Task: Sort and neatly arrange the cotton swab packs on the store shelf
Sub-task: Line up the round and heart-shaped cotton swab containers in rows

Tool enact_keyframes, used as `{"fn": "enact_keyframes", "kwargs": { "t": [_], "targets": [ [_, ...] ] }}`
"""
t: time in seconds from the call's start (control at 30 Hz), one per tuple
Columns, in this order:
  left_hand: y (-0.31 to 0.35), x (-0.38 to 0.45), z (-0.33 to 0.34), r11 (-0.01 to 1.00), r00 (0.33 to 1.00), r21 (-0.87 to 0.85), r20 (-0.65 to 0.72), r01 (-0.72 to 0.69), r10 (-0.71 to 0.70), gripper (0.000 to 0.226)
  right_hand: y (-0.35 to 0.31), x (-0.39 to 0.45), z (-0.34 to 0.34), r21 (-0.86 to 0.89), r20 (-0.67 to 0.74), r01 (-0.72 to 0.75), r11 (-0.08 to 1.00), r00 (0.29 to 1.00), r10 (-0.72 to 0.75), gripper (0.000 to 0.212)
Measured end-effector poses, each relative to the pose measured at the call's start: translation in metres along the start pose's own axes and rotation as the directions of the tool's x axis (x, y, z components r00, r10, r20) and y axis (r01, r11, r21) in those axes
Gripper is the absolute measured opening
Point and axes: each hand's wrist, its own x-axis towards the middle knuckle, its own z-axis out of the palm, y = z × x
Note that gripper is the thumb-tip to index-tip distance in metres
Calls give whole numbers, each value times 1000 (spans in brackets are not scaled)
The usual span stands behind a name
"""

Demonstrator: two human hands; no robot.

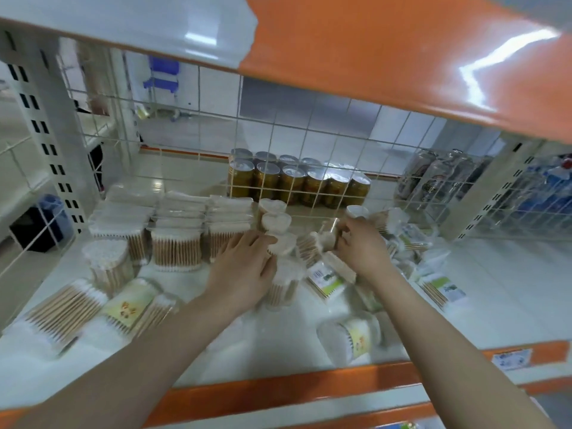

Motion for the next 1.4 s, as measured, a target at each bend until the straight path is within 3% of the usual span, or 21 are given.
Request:
{"fn": "enact_keyframes", "kwargs": {
  "t": [0.3,0.53,0.83,1.07,1.4],
  "targets": [
    [11,11,13,1000,1000,2,27,4,-4,38,25,1,2,-105,7,-57,993,998,58,36],
    [2,17,10,999,999,-14,-3,52,-53,34,8,14,5,-21,98,131,991,987,-128,36],
    [-13,21,8,995,995,-36,-29,90,-91,27,-8,35,13,18,346,289,957,897,-277,39],
    [-13,24,13,994,996,-69,-23,86,-88,31,-8,58,32,-26,434,361,932,844,-315,34],
    [-8,29,21,999,995,-43,88,-32,36,39,-6,70,32,-50,491,419,907,801,-343,42]
  ]
}}
